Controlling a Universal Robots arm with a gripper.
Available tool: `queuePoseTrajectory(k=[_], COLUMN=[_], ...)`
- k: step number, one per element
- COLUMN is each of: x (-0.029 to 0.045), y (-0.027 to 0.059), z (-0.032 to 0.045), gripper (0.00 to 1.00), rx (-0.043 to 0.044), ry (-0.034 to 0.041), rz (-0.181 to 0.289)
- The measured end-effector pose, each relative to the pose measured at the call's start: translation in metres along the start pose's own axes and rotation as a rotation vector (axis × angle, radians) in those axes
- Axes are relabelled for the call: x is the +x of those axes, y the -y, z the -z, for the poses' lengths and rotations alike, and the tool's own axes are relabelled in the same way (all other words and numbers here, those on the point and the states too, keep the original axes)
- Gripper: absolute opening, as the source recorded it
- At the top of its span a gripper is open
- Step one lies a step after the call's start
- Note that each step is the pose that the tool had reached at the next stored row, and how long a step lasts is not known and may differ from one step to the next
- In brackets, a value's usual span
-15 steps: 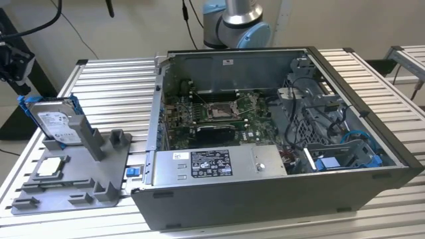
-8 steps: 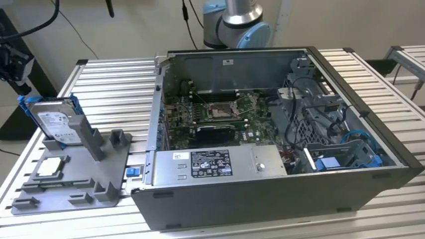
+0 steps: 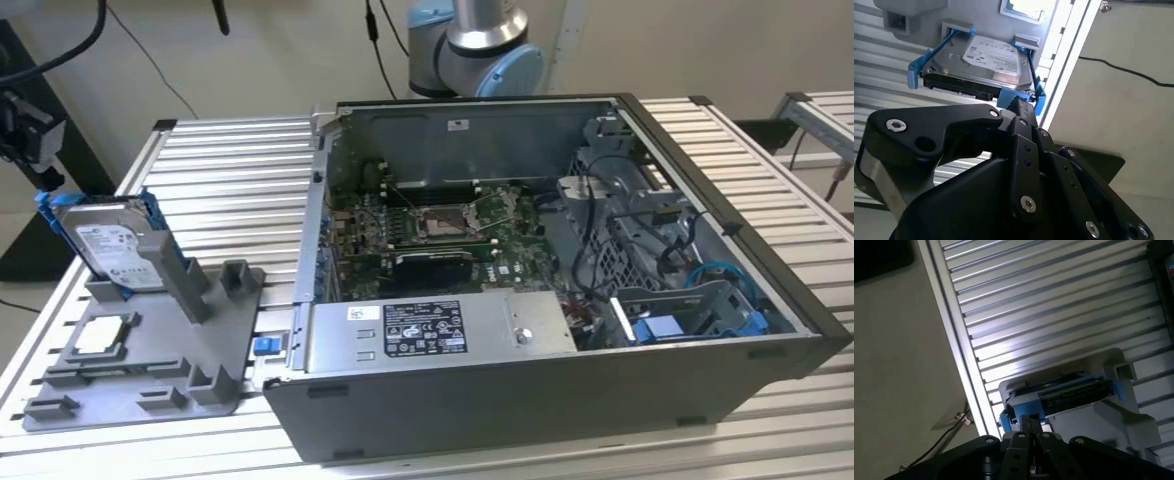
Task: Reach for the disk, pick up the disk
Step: 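Pick up the disk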
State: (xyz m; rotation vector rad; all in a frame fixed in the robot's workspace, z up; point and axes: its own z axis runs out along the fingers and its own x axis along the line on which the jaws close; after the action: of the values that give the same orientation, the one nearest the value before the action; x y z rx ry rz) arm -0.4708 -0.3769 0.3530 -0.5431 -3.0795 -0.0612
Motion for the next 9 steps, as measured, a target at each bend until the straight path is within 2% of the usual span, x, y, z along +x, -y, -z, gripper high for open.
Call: queuePoseTrajectory(k=[9], x=[0.0], y=[0.0], z=[0.0], gripper=[0.0], rx=[-0.0028], ry=[0.005], rz=[-0.137])
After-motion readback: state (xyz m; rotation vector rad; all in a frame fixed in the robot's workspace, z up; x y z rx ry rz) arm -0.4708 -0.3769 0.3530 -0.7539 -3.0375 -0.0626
